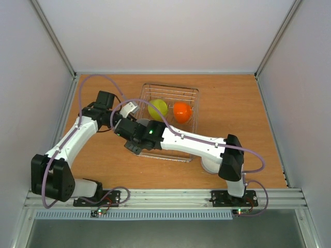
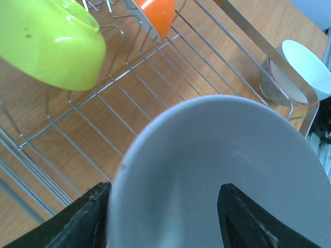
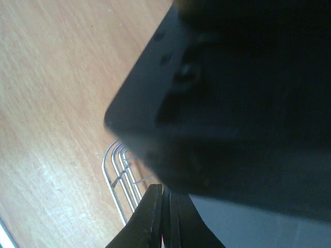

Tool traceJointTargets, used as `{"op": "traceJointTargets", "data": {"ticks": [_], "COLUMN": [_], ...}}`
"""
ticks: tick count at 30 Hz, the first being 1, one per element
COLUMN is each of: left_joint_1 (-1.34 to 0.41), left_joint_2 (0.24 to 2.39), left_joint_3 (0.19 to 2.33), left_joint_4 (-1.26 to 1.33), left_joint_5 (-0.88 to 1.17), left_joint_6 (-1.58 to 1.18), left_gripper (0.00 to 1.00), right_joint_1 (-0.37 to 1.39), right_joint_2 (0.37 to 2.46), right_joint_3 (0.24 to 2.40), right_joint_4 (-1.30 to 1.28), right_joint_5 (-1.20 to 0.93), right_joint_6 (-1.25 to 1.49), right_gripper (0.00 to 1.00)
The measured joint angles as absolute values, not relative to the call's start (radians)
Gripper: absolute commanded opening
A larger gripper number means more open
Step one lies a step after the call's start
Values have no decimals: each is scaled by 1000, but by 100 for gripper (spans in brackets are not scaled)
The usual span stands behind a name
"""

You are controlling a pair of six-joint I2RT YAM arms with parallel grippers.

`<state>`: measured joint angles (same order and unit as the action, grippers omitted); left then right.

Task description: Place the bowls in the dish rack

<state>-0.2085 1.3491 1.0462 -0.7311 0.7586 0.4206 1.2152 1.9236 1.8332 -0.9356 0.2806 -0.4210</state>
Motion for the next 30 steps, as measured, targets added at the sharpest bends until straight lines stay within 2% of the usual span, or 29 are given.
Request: {"op": "traceJointTargets", "data": {"ticks": [2, 4, 7, 8, 9, 10, 14, 16, 17, 20, 22, 24, 30], "left_joint_1": [-227, -231, -231, -231, -231, -232, -233, -233, -234, -236, -236, -236, -236], "left_joint_2": [1349, 1351, 1358, 1362, 1365, 1368, 1372, 1374, 1374, 1374, 1374, 1374, 1369], "left_joint_3": [1046, 1047, 1047, 1048, 1050, 1053, 1060, 1060, 1060, 1060, 1060, 1060, 1046], "left_joint_4": [-736, -735, -736, -737, -733, -730, -736, -736, -735, -735, -736, -732, -708], "left_joint_5": [749, 740, 726, 725, 720, 714, 701, 701, 701, 700, 689, 681, 633], "left_joint_6": [428, 428, 436, 427, 419, 413, 378, 374, 374, 385, 397, 401, 397], "left_gripper": [52, 45, 23, 11, 3, 1, 0, 0, 0, 1, 0, 1, 1], "right_joint_1": [1221, 1227, 1237, 1240, 1246, 1249, 1271, 1271, 1271, 1271, 1271, 1271, 1275], "right_joint_2": [1925, 1925, 1925, 1925, 1927, 1931, 1951, 1951, 1951, 1951, 1938, 1910, 1699], "right_joint_3": [1839, 1842, 1843, 1843, 1843, 1843, 1847, 1847, 1847, 1843, 1827, 1788, 1586], "right_joint_4": [-926, -926, -926, -927, -933, -930, -919, -917, -917, -913, -895, -870, -781], "right_joint_5": [300, 319, 355, 364, 363, 373, 418, 421, 422, 432, 443, 450, 445], "right_joint_6": [-427, -431, -437, -440, -442, -443, -442, -443, -442, -441, -438, -426, -378], "right_gripper": [1, 1, 1, 1, 1, 1, 2, 8, 14, 41, 52, 57, 64]}}
